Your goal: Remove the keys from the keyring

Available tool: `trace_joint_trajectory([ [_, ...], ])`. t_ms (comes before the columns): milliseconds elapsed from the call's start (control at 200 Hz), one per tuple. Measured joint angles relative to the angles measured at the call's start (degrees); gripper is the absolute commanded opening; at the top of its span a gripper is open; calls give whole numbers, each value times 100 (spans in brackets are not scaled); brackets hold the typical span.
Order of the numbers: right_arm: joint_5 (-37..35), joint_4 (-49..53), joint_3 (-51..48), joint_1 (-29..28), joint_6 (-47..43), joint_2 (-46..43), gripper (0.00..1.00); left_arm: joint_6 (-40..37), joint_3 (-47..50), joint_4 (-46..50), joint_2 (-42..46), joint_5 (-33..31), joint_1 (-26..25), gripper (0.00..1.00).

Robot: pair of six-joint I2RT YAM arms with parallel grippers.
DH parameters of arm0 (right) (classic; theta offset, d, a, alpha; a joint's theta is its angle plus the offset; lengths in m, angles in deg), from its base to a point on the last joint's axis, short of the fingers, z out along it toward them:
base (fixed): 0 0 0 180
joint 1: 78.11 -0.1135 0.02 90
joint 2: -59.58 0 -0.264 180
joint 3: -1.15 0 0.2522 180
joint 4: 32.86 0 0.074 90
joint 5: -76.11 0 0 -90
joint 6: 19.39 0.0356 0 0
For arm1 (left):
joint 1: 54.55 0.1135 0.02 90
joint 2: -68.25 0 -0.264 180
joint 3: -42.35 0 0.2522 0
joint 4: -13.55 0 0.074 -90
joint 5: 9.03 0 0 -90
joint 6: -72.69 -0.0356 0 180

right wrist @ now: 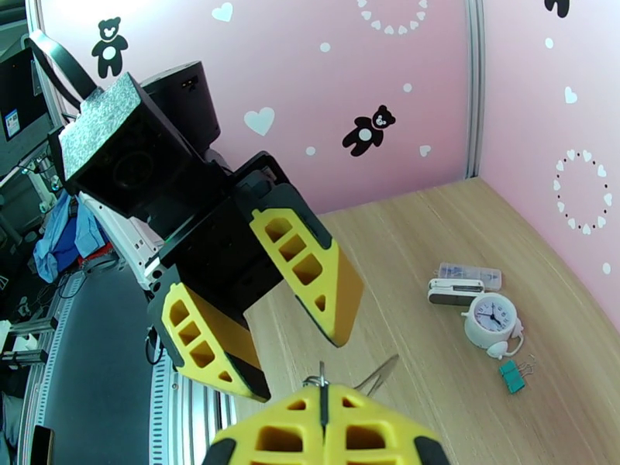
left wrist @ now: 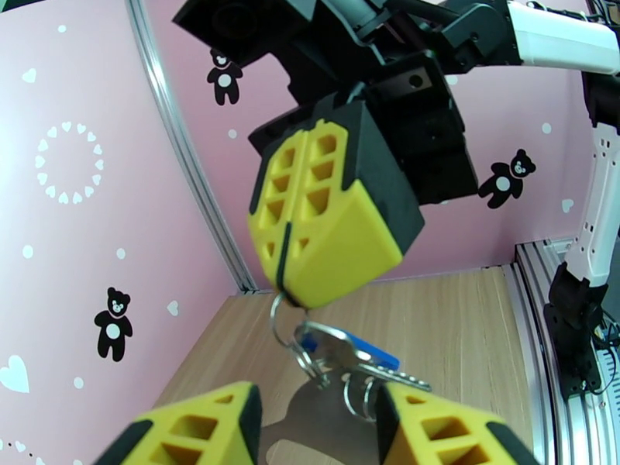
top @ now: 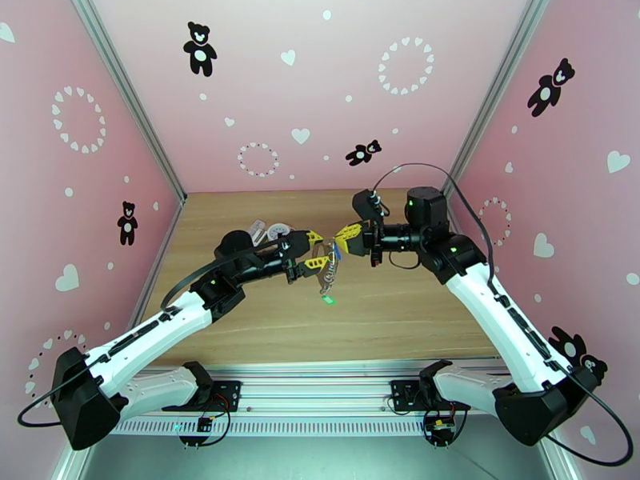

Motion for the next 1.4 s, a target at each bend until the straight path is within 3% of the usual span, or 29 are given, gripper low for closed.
trace_joint_trajectory([
  [671,481,612,402,7,-157,175,0,-553,-699,695,-450,605,149,45],
  [1401,501,765,476,7,-297,227,0,-330,-826,564,-734,1051,149,21],
])
